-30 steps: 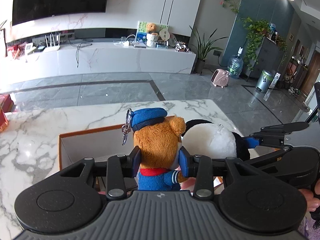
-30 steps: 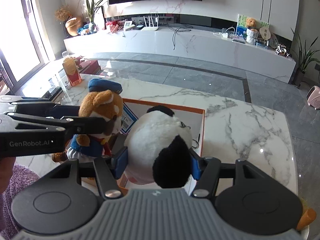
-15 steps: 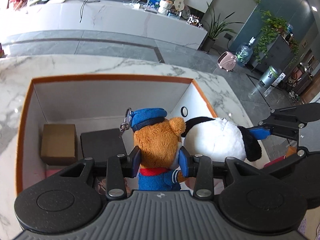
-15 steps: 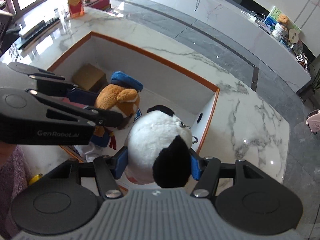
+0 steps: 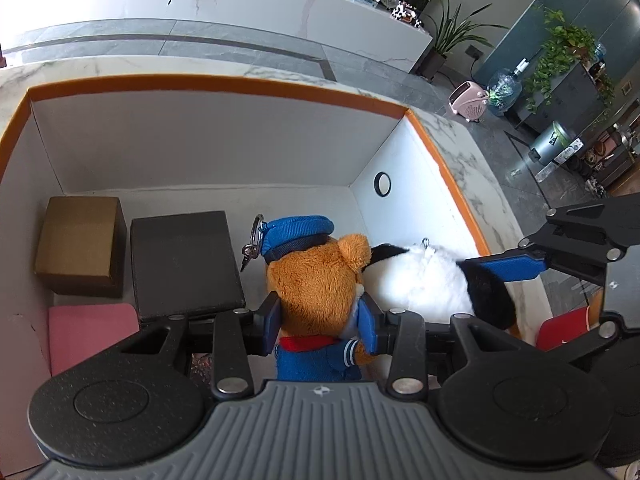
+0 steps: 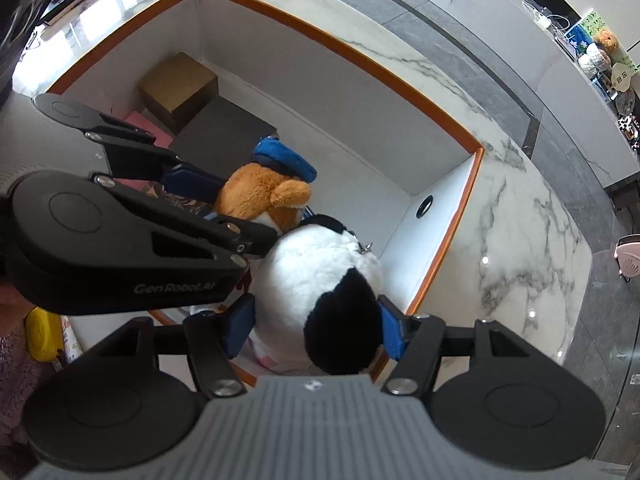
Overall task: Organize objects
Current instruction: 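Lift and carry the bear and panda plushes over the orange box with both tools, then open both tools to drop the bear and panda into the box, then withdraw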
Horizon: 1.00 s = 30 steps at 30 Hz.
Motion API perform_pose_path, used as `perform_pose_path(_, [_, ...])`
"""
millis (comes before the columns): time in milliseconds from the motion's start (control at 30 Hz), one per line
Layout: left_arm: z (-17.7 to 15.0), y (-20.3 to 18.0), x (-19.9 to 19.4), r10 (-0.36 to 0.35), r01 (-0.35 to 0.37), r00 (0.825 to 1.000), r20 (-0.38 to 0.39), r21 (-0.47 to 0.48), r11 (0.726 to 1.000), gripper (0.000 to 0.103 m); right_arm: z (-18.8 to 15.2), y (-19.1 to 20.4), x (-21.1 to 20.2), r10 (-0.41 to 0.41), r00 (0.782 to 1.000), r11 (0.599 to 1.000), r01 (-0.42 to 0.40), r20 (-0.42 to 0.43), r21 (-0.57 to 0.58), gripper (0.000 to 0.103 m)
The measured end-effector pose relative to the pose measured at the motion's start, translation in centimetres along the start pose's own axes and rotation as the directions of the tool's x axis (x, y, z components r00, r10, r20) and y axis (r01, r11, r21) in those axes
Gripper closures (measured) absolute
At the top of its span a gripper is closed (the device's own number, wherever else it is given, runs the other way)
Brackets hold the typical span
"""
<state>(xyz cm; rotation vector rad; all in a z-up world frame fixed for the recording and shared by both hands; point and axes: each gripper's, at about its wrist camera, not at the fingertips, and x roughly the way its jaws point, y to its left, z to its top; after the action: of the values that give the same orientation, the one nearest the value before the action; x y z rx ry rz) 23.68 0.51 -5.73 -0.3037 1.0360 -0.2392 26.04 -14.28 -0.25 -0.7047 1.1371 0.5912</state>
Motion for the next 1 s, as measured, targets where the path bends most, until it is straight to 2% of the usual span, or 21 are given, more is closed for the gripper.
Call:
perform_pose_path(267, [-0.6, -0.4, 0.2, 0.027, -0.027, 0.999, -0.020, 0.013, 1.000, 0.053, -1.5, 0.8, -0.2, -0.059, 0.996, 0.997, 0.056, 0.073, 0.049, 0.037])
perform_pose_path(367, [-0.7, -0.8, 0.5, 0.045, -0.044, 0.998, -0.041, 0.021, 0.999, 0.050, -1.8, 1.1, 0.1, -0.068, 0.993, 0.996, 0.062, 0.098, 0.066, 0.028])
perform_pose_path(500, [-1.0, -1.2, 0.2, 0.069, -0.068, 0.997, -0.035, 0.025, 0.997, 0.048, -2.3, 1.3, -0.2, -0.074, 0.990, 0.995, 0.066, 0.119, 0.072, 0.028])
perform_pose_path(600, [-1.0, -1.6, -0.3, 0.075, -0.075, 0.997, -0.014, 0.033, 0.997, 0.047, -2.4, 1.4, -0.6, -0.077, 0.988, 0.995, 0.066, 0.132, 0.079, 0.028])
perform_pose_path(667, [-0.9, -1.7, -0.7, 0.078, -0.078, 0.997, -0.001, 0.037, 0.996, 0.038, -2.6, 1.3, -0.9, -0.074, 0.987, 0.995, 0.063, 0.142, 0.083, 0.028])
perform_pose_path(833, [-0.8, -2.5, -1.8, 0.092, -0.094, 0.995, 0.036, 0.056, 0.994, 0.036, -2.9, 1.4, -1.8, -0.097, 0.981, 0.993, 0.083, 0.167, 0.088, 0.020])
perform_pose_path(1000, [-0.9, -3.0, -2.9, 0.087, -0.091, 0.994, 0.071, 0.048, 0.995, 0.031, -3.5, 1.4, -3.2, -0.099, 0.975, 0.991, 0.080, 0.199, 0.103, 0.020])
